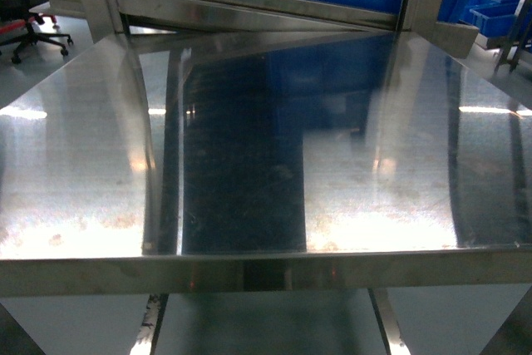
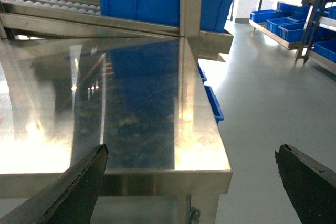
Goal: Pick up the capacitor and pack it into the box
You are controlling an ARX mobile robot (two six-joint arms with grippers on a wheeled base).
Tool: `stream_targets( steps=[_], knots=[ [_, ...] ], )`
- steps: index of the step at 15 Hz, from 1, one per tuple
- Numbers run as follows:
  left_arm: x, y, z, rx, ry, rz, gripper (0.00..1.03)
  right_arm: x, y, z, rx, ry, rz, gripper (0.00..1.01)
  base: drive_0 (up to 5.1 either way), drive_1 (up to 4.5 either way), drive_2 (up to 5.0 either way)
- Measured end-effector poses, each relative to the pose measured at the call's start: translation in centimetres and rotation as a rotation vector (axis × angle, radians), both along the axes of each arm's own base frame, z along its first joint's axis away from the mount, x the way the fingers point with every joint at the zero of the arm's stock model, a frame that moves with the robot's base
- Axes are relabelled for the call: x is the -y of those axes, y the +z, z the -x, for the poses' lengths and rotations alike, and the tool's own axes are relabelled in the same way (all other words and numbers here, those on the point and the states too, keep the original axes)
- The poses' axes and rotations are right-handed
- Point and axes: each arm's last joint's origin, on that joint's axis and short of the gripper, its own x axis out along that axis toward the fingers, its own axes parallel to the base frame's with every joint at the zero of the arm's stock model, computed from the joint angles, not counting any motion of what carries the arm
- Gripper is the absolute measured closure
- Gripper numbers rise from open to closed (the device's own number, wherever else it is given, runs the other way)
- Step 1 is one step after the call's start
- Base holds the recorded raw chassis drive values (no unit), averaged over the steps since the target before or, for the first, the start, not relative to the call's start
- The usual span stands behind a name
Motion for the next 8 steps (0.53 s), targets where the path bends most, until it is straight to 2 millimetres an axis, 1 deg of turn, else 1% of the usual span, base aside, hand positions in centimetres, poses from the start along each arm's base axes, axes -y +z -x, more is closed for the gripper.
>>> stream_targets(
  steps=[8],
  knots=[
    [0.0, -0.01, 0.0, -0.001, -0.002, -0.001, 0.59, 0.0, -0.02, 0.0, -0.002, 0.0, -0.001, 0.03, 0.0, 0.0, 0.0]
  ],
)
